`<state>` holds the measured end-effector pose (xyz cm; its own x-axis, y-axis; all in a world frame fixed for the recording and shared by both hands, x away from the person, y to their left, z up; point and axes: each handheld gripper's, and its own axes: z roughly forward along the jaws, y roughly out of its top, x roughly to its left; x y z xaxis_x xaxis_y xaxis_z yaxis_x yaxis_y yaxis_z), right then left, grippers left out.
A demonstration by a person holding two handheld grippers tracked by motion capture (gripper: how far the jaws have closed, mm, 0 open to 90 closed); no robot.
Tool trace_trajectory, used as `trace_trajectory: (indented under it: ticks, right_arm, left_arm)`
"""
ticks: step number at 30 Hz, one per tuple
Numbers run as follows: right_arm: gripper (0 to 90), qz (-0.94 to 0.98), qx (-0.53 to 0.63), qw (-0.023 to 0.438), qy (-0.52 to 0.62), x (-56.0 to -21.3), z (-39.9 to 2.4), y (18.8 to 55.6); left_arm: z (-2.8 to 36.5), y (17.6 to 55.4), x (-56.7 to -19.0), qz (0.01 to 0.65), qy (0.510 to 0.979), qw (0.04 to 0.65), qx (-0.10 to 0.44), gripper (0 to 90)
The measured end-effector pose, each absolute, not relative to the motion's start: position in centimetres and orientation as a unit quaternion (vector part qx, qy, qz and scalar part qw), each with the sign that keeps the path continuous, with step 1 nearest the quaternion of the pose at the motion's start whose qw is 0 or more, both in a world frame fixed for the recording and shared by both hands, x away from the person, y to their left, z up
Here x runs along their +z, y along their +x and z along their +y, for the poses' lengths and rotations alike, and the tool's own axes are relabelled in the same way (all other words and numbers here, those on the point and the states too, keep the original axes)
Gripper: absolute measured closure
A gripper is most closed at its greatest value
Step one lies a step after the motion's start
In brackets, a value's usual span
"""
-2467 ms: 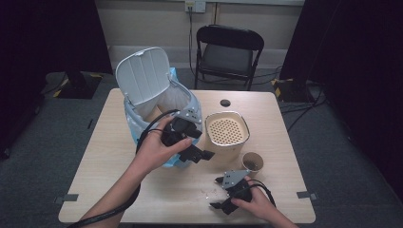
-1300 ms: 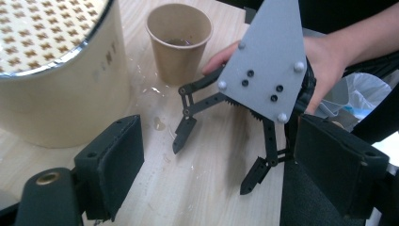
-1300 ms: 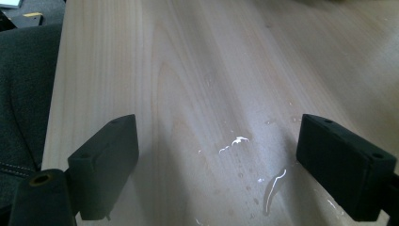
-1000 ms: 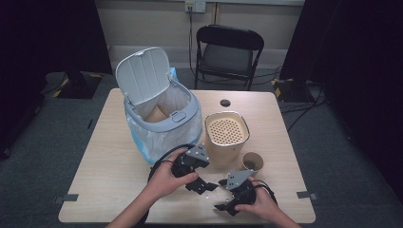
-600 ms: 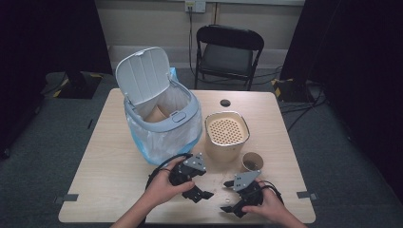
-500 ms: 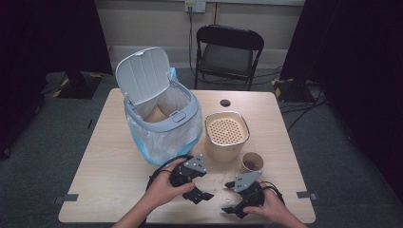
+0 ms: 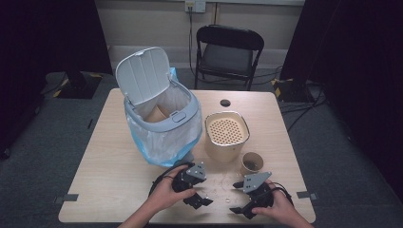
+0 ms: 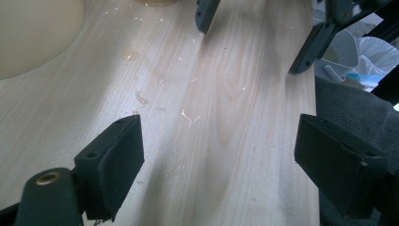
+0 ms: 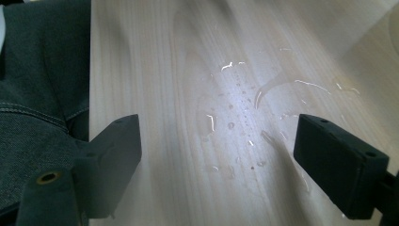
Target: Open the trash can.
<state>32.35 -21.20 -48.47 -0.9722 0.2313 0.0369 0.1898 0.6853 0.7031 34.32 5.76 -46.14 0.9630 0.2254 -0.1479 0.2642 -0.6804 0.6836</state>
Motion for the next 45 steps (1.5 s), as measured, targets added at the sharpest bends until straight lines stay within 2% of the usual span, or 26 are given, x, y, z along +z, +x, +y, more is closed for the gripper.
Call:
trace_trajectory:
  ticks: [4,6,7,10,11,14,21,28,36,45]
  right_arm:
    - [14.8,0.917,0.379,0.035,0.123,-48.3,-21.9,32.3]
    - [14.8,0.917,0.377,0.038,0.124,-48.3,-22.3,32.3]
    - [14.8,0.916,0.378,0.036,0.126,-48.3,-22.4,32.2]
    - [15.0,0.916,0.378,0.043,0.127,-48.2,-22.8,32.2]
    - [14.9,0.915,0.379,0.044,0.128,-48.2,-22.9,32.1]
    - [15.4,0.915,0.379,0.045,0.130,-48.1,-23.2,32.0]
    - [15.6,0.910,0.385,0.047,0.146,-47.8,-24.3,32.0]
    - [15.6,0.906,0.385,0.056,0.165,-47.7,-25.4,32.1]
    - [15.7,0.903,0.385,0.066,0.180,-47.5,-26.6,32.4]
    - [15.7,0.896,0.390,0.080,0.199,-46.9,-27.9,32.8]
  left_arm:
    - [5.4,34.2,-47.1,0.132,0.914,0.383,-0.029,15.9]
    - [5.4,34.2,-47.3,0.120,0.925,0.359,-0.026,15.9]
    - [5.2,34.0,-47.8,0.124,0.917,0.379,-0.024,15.9]
    - [5.1,34.1,-48.0,0.114,0.918,0.378,-0.019,15.9]
    - [5.3,34.2,-47.8,0.101,0.928,0.358,-0.012,15.9]
    - [5.0,34.0,-48.3,0.105,0.917,0.386,-0.008,15.9]
    - [4.9,34.0,-49.0,0.090,0.920,0.382,-0.003,15.9]
    - [5.0,34.1,-49.5,0.102,0.912,0.397,-0.001,15.6]
    - [5.3,34.1,-50.1,0.071,0.910,0.408,0.021,14.2]
    - [5.2,34.0,-50.1,0.067,0.911,0.407,0.023,11.4]
